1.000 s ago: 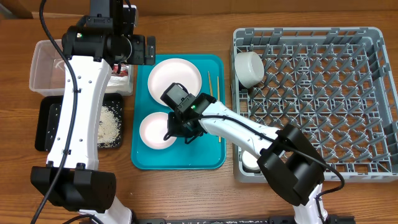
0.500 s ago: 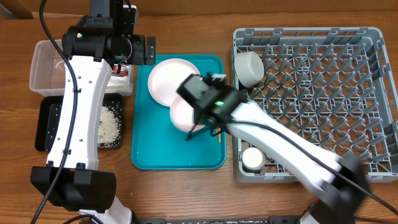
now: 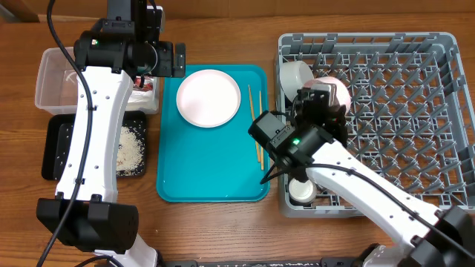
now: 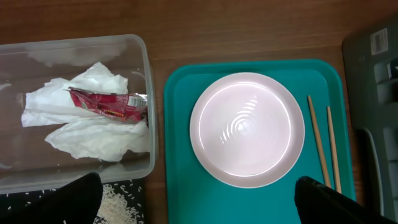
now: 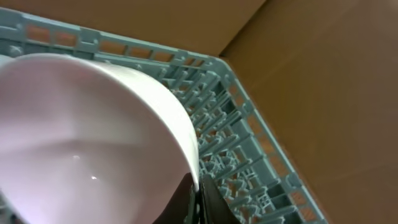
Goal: Sort waste into correct bins and load items into the dishwasher
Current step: 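Return right gripper to the tray and grasp the white plate edge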
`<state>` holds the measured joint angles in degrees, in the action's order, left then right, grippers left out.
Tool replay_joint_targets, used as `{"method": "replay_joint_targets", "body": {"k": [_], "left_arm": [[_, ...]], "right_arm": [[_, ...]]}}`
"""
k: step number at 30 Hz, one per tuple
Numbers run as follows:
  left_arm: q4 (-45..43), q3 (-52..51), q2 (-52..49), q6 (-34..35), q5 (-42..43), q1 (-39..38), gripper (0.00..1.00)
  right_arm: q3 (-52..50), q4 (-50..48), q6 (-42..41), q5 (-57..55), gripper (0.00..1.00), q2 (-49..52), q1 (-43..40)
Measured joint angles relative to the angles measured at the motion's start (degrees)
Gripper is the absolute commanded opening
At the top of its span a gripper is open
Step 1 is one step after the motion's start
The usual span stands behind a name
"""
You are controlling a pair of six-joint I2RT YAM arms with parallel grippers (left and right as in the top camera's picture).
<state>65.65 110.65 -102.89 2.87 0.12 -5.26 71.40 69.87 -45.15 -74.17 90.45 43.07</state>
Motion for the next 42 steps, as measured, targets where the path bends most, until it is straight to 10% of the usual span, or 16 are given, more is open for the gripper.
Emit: {"method": "replay_joint_targets", "body": {"k": [17,24,30,35,42], "left_arm": [[-0.02,0.00,0.00,0.00,0.00,0.00,1.00],[0.00,0.00,0.00,0.00,0.00,0.00,1.00],[-0.02,0.00,0.00,0.00,0.00,0.00,1.00],[0.02,0.00,0.00,0.00,0.00,0.00,1.00],[-0.04,0.00,0.00,0.00,0.00,0.00,1.00]], "right_arm": [[-3.28,-5.53,7.91,-3.10,0.04,10.67,-0.63],[-3.34,0.13,8.46,0.22,0.36,10.86,7.04],[-1.70,3.96,8.79,7.63,0.90,10.99,11.58],[10.95,3.56,8.74,18.05,1.00,10.91,10.01],[17.77,-21.75,8.61,41.77,0.89,11.02,4.94]]}}
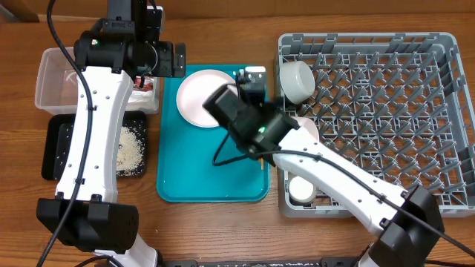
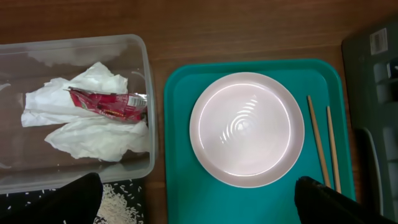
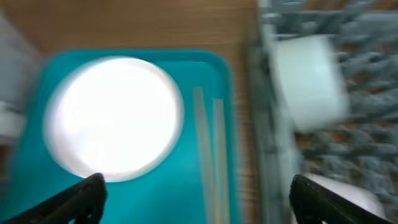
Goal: Sort waste into correct bins and load items into the dishwasher
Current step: 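Return right gripper to the tray and grasp the white plate edge, then lift the white plate and stand it upright in the rack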
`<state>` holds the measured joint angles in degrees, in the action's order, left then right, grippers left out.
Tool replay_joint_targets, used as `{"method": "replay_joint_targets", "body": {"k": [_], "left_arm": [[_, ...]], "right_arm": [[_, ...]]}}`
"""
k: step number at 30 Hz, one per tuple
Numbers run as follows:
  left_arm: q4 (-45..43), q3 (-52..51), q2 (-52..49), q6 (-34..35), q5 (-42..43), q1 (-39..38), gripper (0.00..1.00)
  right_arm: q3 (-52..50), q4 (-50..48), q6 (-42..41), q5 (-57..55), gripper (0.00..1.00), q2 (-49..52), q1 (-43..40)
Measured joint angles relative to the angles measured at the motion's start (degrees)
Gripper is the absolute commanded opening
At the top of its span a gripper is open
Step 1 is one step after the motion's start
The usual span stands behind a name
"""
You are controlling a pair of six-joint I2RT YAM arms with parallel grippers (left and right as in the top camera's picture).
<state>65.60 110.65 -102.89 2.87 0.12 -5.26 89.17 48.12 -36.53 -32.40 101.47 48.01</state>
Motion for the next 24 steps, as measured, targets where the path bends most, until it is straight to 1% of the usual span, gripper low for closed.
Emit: {"method": "replay_joint_targets", "body": {"k": [1,2,3,5,6,8,14,17,22,24], "left_arm": [[-0.02,0.00,0.00,0.00,-0.04,0.00,1.00],[0.02,0.00,0.00,0.00,-0.02,0.00,1.00],[0.02,0.00,0.00,0.00,0.00,0.00,1.00],[0.02,0.00,0.00,0.00,-0.02,0.00,1.00],[0.02,0.00,0.00,0.00,-0.02,0.00,1.00],[0.04,0.00,0.00,0.00,0.00,0.00,1.00],[0.02,0.00,0.00,0.00,0.00,0.00,1.00],[0.02,0.00,0.00,0.00,-0.02,0.00,1.00],[0.02,0.00,0.00,0.00,-0.02,0.00,1.00],[0.02,0.00,0.00,0.00,-0.02,0.00,1.00]], "right_arm": [[0.00,-2.71,-0.35,2.82,0.89,0.59,-0.79],[0.09,-5.22,-0.96,5.01,0.84,1.62,-1.60],[0.09,-6.27,-1.14,5.88,0.83,2.25,-2.03],[0.09,-10.21,-1.99,8.48,0.75,5.09,-3.43],[0.09,-11.34,-2.56,9.46,0.73,6.43,-3.91],[0.09,-12.63,-4.55,11.54,0.65,9.55,-4.87],[0.09,-14.23,-10.08,16.61,0.51,16.92,-6.03],[0.09,-14.67,-12.55,17.73,0.46,18.99,-6.21],[0.09,-16.11,-15.89,18.99,0.44,21.77,-6.67],[0.09,-16.61,-16.61,19.39,0.41,22.97,-6.73]]}}
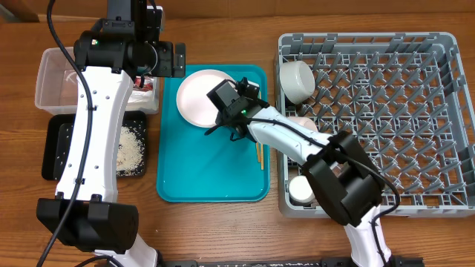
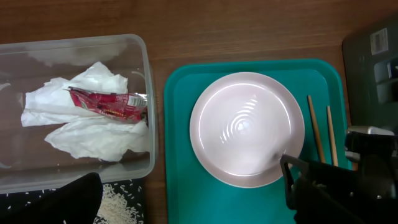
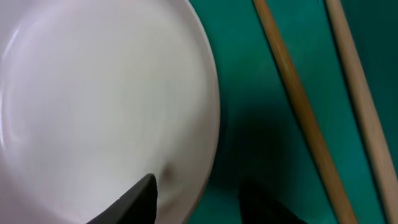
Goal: Sort waste into correct bins and load items into the dishwasher
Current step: 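Lift the white plate and stand it upright in the rack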
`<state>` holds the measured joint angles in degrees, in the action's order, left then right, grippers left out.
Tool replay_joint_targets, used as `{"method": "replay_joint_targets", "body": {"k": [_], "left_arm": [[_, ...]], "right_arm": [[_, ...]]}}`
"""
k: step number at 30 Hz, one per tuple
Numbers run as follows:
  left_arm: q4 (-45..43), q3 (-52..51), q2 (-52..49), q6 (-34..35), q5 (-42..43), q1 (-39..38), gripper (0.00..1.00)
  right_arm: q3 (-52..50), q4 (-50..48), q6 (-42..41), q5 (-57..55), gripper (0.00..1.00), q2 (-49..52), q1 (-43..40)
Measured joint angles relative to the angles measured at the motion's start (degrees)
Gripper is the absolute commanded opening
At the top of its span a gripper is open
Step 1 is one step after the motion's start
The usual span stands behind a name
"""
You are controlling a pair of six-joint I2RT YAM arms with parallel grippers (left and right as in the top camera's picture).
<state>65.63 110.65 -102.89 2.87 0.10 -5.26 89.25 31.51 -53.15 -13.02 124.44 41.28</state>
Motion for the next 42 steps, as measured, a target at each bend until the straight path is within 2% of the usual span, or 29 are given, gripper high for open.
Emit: {"method": "replay_joint_targets", "body": {"k": [1,5,7,8,15,21,24,27,29,30,33,42], "left_arm": [[0.00,0.00,0.00,0.00,0.00,0.00,1.00],[0.00,0.00,0.00,0.00,0.00,0.00,1.00],[0.02,0.00,0.00,0.00,0.02,0.00,1.00],[0.00,0.00,0.00,0.00,0.02,0.00,1.00],[-0.02,0.00,0.00,0.00,0.02,0.00,1.00],[-0.02,0.00,0.00,0.00,0.00,0.00,1.00],[-0.02,0.00,0.00,0.00,0.00,0.00,1.00],[0.00,0.00,0.00,0.00,0.00,0.00,1.00],[0.02,0.00,0.00,0.00,0.00,0.00,1.00],[0.00,0.00,0.00,0.00,0.02,0.00,1.00],[0.00,0.00,0.00,0.00,0.02,0.00,1.00],[-0.02,0.00,0.00,0.00,0.02,0.00,1.00]], "right_arm": [[0.00,0.04,-0.26,0.20,0.39,0.35,0.02],[0.00,0.39,-1.09,2.40,0.21,0.83,0.00],[0.04,1.92,-1.07,3.63,0.07,0.83,0.00],[0.22,2.99,-1.73,4.00,0.04,0.83,0.00],[2.08,9.99,-2.71,6.91,0.04,0.20,-1.16],[2.47,15.98,9.27,3.28,0.04,-9.84,-3.34],[2.93,18.71,14.12,-3.04,0.04,-19.17,-3.32],[5.31,22.97,18.32,-17.49,0.04,-32.83,-3.93],[5.99,27.28,19.39,-29.07,0.04,-36.48,-5.75],[5.92,29.92,19.85,-37.05,0.04,-36.70,-7.72],[4.79,29.57,23.54,-48.98,0.04,-34.67,-12.83],[4.35,15.02,44.52,-57.33,0.04,-23.39,-20.48]]}}
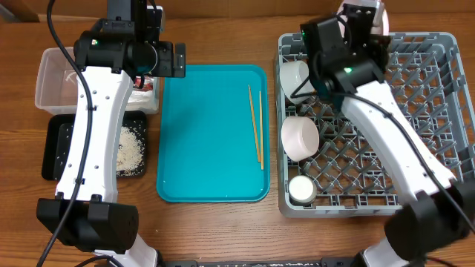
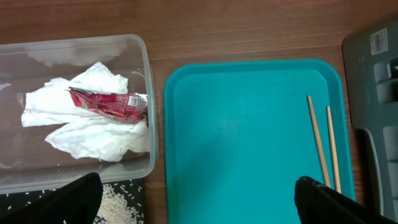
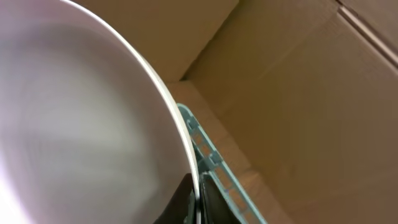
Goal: Sort waste into correct bins and load items into the dishwasher
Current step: 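Lift the white plate and stand it upright in the rack, then move right gripper back to the teal tray and grasp one chopstick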
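Note:
My right gripper (image 3: 196,202) is shut on the rim of a pale pink plate (image 3: 81,124), held on edge above the far side of the grey dishwasher rack (image 1: 445,111). Overhead, the right gripper (image 1: 361,22) and the plate (image 1: 380,15) sit at the rack's back edge. Two wooden chopsticks (image 1: 255,126) lie on the teal tray (image 1: 208,148). The left gripper (image 2: 199,208) hangs open above the gap between the tray (image 2: 249,143) and the clear bin (image 2: 74,112), holding nothing.
The clear bin holds white tissue and a red wrapper (image 2: 106,104). A black tray with rice (image 1: 130,148) lies in front of it. In the rack stand a white cup (image 1: 295,74), a pink bowl (image 1: 300,137) and a small cup (image 1: 300,190).
The plate is gone from the teal tray. My right gripper, then open at the plate's rim, is now shut on it and holds it on edge over the rack's far side.
My right gripper first held a pink bowl in the rack. Then it was open over the tray, with the bowl left in the rack. After that it stood at the plate's rim, and now it holds the plate above the rack. The left arm stayed put.

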`<state>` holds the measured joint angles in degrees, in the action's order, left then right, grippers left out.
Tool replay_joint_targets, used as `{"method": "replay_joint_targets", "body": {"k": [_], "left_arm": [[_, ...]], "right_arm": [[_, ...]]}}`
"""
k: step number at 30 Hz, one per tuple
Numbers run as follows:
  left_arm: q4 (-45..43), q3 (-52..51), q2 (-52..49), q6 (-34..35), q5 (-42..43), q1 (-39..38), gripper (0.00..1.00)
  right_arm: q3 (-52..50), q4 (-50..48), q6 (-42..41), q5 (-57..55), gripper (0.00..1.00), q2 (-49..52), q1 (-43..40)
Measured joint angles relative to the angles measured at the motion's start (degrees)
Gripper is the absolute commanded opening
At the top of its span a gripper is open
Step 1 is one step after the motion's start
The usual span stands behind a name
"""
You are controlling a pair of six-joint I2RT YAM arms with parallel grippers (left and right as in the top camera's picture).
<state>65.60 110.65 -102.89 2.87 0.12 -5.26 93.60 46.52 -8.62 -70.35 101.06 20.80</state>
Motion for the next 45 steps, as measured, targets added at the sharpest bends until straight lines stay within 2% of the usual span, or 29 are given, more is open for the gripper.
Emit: {"method": "replay_joint_targets", "body": {"k": [8,11,15,21,28,32,33,35,38,42,45], "left_arm": [[0.02,0.00,0.00,0.00,-0.02,0.00,1.00],[0.02,0.00,0.00,0.00,-0.02,0.00,1.00],[0.00,0.00,0.00,0.00,0.00,0.00,1.00],[0.00,0.00,0.00,0.00,-0.02,0.00,1.00],[0.02,0.00,0.00,0.00,-0.02,0.00,1.00],[0.00,0.00,0.00,0.00,0.00,0.00,1.00],[0.00,0.00,0.00,0.00,-0.02,0.00,1.00],[0.00,0.00,0.00,0.00,0.00,0.00,1.00],[0.02,0.00,0.00,0.00,-0.02,0.00,1.00],[0.02,0.00,0.00,0.00,-0.02,0.00,1.00],[0.02,0.00,0.00,0.00,-0.02,0.00,1.00]], "right_arm": [[-0.31,-0.46,3.91,2.25,0.04,7.45,-1.60],[-0.31,0.59,4.07,6.05,0.27,7.45,-1.60],[-0.33,3.04,4.39,10.23,0.34,7.45,-1.64],[-0.33,3.65,4.02,15.34,0.63,7.45,-1.64],[2.45,8.79,1.86,21.31,0.78,6.97,-1.64],[7.34,10.60,1.55,31.91,0.77,3.54,-1.51],[8.57,10.58,1.44,37.13,0.71,1.64,-1.42],[10.08,10.01,0.98,46.47,0.65,-2.05,-1.03],[11.78,7.52,-1.66,64.04,0.61,-6.95,0.33],[11.61,7.54,-6.45,70.18,0.55,-3.91,2.62],[10.64,8.83,-10.23,71.93,0.54,1.88,5.35]]}}
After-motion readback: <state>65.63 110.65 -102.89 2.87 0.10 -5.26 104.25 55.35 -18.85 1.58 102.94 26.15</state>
